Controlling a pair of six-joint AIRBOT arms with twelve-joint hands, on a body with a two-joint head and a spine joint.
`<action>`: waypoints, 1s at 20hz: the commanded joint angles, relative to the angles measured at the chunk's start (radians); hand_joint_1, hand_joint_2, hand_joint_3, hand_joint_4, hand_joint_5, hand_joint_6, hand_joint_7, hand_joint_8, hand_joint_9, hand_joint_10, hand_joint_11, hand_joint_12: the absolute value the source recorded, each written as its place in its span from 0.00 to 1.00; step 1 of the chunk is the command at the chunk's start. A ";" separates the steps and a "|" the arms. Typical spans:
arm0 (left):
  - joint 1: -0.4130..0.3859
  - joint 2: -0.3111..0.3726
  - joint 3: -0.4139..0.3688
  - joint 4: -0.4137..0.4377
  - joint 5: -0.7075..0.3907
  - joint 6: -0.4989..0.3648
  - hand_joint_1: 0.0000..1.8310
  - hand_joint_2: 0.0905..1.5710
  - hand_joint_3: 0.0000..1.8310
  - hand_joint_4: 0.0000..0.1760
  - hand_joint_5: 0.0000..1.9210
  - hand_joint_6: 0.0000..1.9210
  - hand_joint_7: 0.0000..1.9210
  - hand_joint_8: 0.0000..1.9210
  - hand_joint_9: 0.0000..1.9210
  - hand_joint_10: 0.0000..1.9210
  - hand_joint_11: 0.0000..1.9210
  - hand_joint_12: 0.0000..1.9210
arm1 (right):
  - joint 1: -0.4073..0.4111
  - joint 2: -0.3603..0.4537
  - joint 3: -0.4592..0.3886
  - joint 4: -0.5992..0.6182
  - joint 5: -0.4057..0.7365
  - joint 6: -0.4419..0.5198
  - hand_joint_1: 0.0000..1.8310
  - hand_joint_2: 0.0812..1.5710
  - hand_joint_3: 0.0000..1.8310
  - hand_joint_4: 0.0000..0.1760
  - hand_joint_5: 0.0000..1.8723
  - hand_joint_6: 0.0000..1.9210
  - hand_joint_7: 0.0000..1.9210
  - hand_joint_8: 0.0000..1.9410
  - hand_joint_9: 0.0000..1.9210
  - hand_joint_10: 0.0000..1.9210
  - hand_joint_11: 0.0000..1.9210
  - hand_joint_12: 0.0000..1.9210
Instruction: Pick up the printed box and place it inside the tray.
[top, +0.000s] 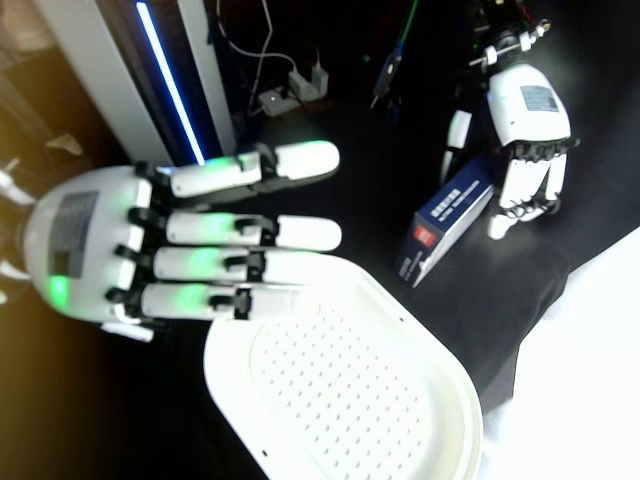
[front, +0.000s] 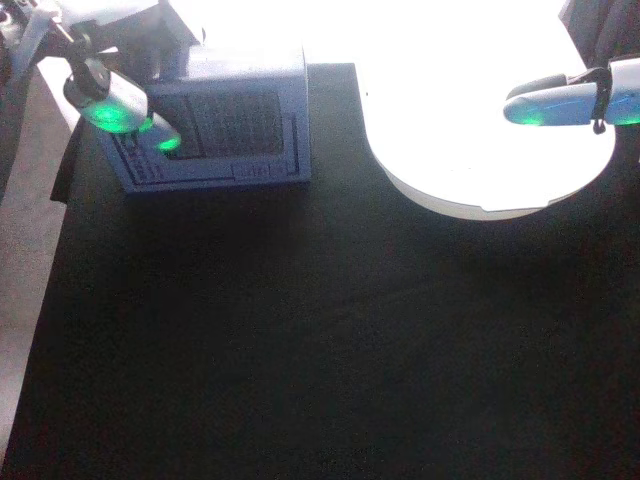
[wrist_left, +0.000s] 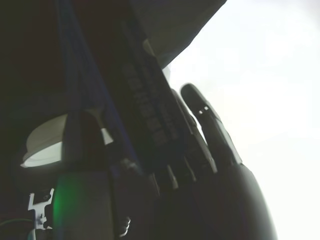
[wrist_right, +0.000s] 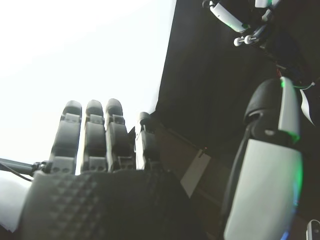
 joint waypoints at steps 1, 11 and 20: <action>-0.009 0.008 -0.001 -0.002 -0.103 0.001 0.71 0.63 0.00 0.00 0.56 0.32 0.66 0.35 0.78 0.04 0.58 0.53 | 0.014 0.004 0.004 0.033 0.114 0.004 0.43 0.40 0.01 0.95 0.01 0.00 0.06 0.00 0.03 0.00 0.01 0.06; -0.010 0.043 -0.038 -0.037 -0.219 0.001 0.70 0.67 0.00 0.00 0.52 0.36 0.60 0.49 0.70 0.36 0.59 0.71 | 0.014 0.002 0.005 0.035 0.114 0.004 0.42 0.43 0.00 0.96 0.02 0.00 0.07 0.00 0.04 0.00 0.00 0.11; -0.049 0.134 -0.157 -0.088 -0.539 0.001 0.71 0.65 0.00 0.00 0.55 0.33 0.61 0.46 0.68 0.45 0.59 0.73 | 0.014 0.001 0.006 0.036 0.114 0.004 0.39 0.40 0.00 1.00 0.07 0.01 0.06 0.00 0.02 0.00 0.01 0.00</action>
